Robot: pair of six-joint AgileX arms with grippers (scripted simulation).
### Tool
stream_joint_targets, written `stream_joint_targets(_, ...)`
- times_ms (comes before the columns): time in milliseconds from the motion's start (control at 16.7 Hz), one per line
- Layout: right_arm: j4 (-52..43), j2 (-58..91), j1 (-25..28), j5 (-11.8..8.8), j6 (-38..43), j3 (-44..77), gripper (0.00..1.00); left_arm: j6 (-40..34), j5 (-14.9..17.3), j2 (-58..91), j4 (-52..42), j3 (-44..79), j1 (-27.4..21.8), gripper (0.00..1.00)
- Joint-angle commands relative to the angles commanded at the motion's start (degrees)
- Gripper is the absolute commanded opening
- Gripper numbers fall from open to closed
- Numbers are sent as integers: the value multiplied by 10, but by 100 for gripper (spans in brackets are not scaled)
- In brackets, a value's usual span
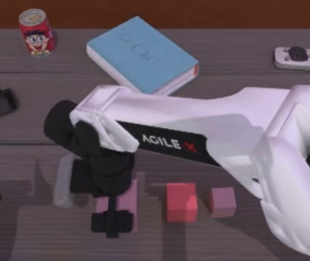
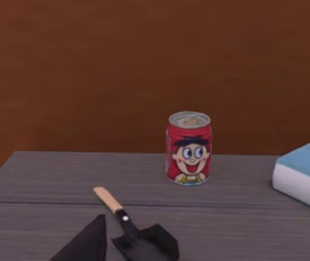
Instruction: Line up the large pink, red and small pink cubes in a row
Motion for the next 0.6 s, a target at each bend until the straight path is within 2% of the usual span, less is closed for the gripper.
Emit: stream_joint_targets(600, -2, 0, -1, 0, 0, 2, 100, 0, 0, 0, 0, 0, 0, 100)
